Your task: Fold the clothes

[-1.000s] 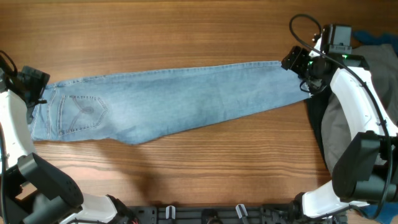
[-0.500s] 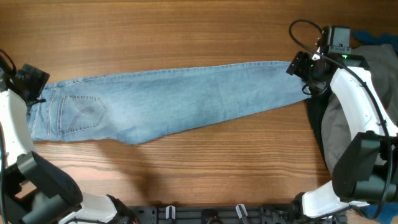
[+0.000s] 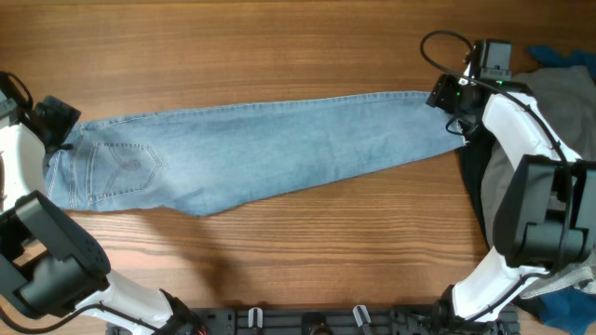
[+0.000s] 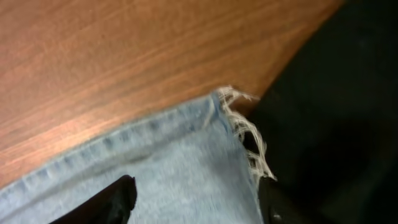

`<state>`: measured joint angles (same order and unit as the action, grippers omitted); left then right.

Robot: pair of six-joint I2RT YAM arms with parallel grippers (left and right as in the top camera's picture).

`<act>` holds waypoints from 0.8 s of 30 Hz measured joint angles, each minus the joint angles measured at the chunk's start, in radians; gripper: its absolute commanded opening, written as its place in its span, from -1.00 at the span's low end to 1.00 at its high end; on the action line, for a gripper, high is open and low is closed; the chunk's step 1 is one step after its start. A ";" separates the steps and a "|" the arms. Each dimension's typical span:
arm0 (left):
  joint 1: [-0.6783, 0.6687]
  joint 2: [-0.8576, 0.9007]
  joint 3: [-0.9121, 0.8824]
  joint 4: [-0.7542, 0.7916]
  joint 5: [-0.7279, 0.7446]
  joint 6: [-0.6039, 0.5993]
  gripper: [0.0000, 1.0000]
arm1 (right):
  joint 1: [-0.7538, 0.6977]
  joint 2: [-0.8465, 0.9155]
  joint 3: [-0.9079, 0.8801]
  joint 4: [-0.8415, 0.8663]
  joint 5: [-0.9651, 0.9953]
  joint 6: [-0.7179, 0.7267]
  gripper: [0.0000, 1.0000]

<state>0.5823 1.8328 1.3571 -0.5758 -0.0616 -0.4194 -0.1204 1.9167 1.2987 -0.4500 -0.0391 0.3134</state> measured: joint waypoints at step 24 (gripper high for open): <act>0.000 0.000 0.000 -0.013 0.000 0.008 0.93 | 0.000 0.090 0.000 0.154 0.016 -0.014 0.04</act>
<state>0.5823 1.8332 1.3571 -0.5884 -0.0620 -0.4118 -0.1204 2.0071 1.2987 -0.2958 -0.0231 0.2993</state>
